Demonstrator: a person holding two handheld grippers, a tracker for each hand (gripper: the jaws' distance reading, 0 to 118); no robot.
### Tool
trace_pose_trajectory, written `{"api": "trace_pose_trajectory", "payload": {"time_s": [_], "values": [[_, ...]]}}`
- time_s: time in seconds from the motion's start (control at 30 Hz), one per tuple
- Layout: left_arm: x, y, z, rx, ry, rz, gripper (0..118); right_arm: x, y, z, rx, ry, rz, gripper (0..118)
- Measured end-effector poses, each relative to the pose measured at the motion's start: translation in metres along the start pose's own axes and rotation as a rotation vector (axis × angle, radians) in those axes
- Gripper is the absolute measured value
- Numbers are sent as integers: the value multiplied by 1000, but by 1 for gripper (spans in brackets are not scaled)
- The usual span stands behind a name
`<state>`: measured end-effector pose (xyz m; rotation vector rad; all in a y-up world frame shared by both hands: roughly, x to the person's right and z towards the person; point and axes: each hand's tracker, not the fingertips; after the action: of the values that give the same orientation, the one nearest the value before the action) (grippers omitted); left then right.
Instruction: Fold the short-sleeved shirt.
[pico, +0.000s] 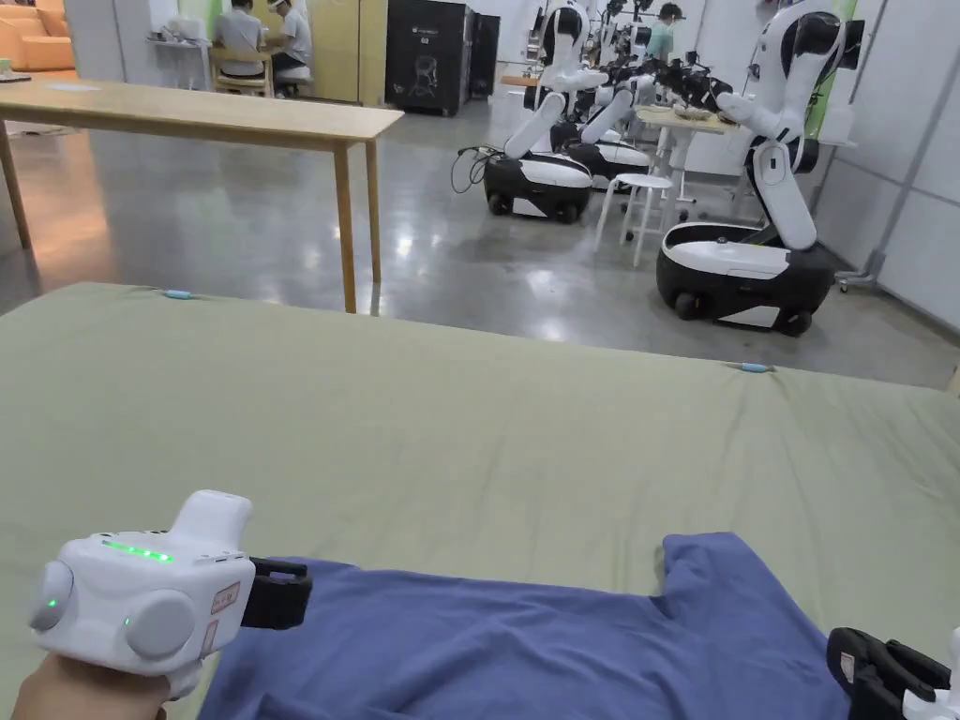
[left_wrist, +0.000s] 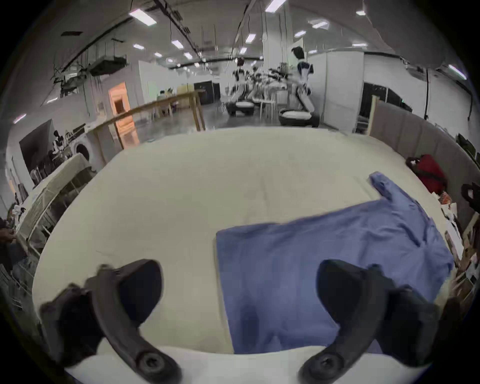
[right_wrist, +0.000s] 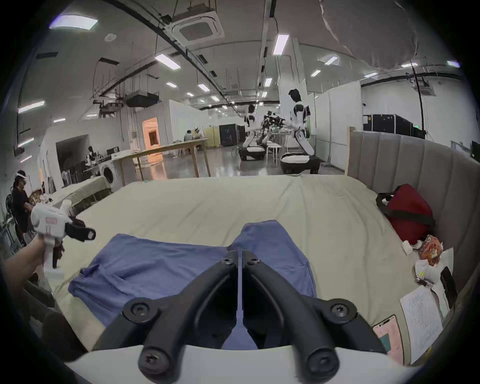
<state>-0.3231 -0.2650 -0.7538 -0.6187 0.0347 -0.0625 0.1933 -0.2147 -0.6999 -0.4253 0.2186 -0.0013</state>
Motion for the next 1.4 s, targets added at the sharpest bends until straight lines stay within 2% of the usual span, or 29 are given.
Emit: {"api": "trace_pose_trajectory", "payload": {"time_s": [0.03,0.13,0.2,0.3,0.33,0.37,0.4,0.43,0.47,0.53,0.6,0.63,0.67,0.7,0.73,0.77,0.8,0.87,0.93,1.13,1.27,1.4], "values": [[0,3,-13,-80,22,25,116,3,1,-7,-23,-8,7,4],[-2,-1,-64,-137,11,101,116,17,1,-37,-105,-33,13,4],[-9,23,-54,-169,53,86,114,29,4,-61,-157,-75,27,4],[-1,18,-82,-239,68,35,97,49,10,-104,-248,-115,27,4],[2,16,-86,-262,67,35,83,53,12,-117,-265,-129,28,7],[6,14,-87,-291,53,27,68,60,14,-134,-301,-140,30,22],[9,13,-85,-293,52,24,56,68,15,-153,-345,-123,15,51],[7,11,-94,-293,34,28,43,74,15,-166,-365,-116,4,101],[10,12,-88,-276,27,36,30,80,14,-183,-399,-104,-2,118],[16,14,-78,-269,-15,26,9,90,9,-208,-375,-133,-19,118],[12,18,-87,-287,-23,13,6,102,7,-235,-432,-166,-35,118],[11,20,-83,-277,-24,9,5,106,5,-244,-449,-201,-42,117],[10,23,-80,-266,-27,9,5,107,3,-249,-476,-221,-39,111],[13,22,-78,-255,-29,8,5,108,-1,-257,-516,-225,-31,96],[12,25,-75,-250,-32,8,5,106,-5,-262,-566,-206,-14,53],[12,26,-74,-244,-30,7,5,100,-9,-262,-606,-203,11,53],[12,28,-72,-239,-27,3,5,92,-14,-260,-647,-205,51,43],[14,30,-68,-229,-23,2,5,82,-14,-248,-567,-224,109,30],[13,31,-63,-219,-24,11,5,82,-7,-234,-570,-197,53,3],[12,39,3,-98,-37,40,3,86,36,-144,-298,-115,-4,3],[8,34,78,21,-78,81,3,79,46,-58,-165,-75,31,3],[4,3,144,49,-112,88,3,73,25,17,-130,-50,63,3]]}}
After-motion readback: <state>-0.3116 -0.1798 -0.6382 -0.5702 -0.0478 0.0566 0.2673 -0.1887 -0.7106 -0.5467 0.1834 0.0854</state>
